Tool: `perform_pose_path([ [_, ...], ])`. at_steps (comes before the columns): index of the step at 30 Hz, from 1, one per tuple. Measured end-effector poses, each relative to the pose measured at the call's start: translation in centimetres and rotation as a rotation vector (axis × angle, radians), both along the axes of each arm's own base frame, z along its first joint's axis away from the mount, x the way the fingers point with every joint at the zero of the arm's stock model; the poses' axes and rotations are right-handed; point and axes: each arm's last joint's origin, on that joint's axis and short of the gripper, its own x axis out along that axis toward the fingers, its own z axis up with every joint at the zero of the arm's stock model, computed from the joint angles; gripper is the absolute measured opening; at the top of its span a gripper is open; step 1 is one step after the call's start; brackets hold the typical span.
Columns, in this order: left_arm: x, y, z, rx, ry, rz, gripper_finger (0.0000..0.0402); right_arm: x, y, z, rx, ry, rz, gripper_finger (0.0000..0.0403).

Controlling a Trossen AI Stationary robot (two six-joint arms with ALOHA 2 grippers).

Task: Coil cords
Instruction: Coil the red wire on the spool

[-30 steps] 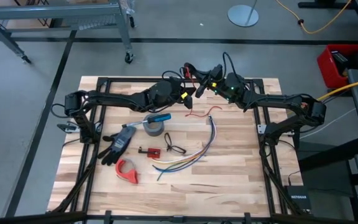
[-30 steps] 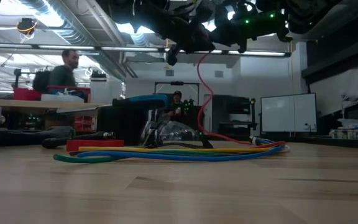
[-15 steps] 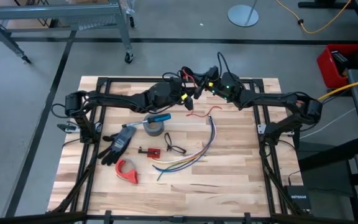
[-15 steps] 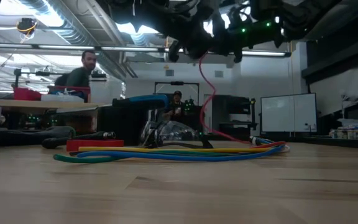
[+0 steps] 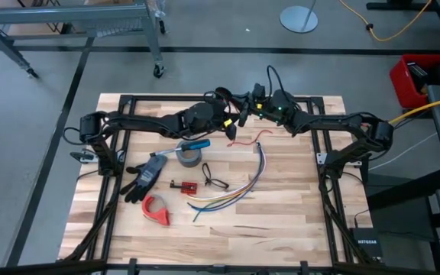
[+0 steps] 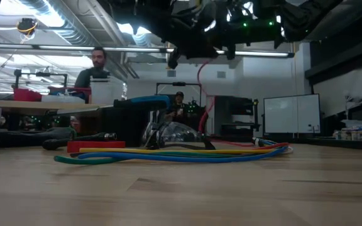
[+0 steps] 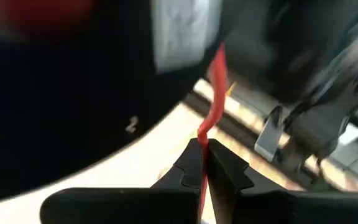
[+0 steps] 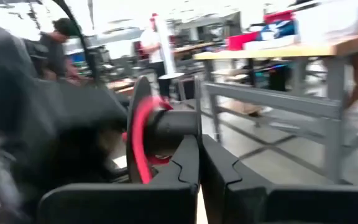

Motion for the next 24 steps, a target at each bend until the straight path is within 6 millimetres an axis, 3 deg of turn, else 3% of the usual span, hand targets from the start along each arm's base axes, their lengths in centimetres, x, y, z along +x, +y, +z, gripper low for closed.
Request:
perform_pose_path([
  [12, 0.0, -0.4, -0.2, 0.006, 0.033, 0.000, 0.0000, 0.0, -0.6, 1.5, -0.024, -0.021, 0.000, 0.0001],
  [24, -0.3, 0.0, -0.6, 0.063, 0.114, 0.083, 0.0000, -3.4, -2.7, 2.9, 0.005, 0.058, 0.047, 0.0001],
])
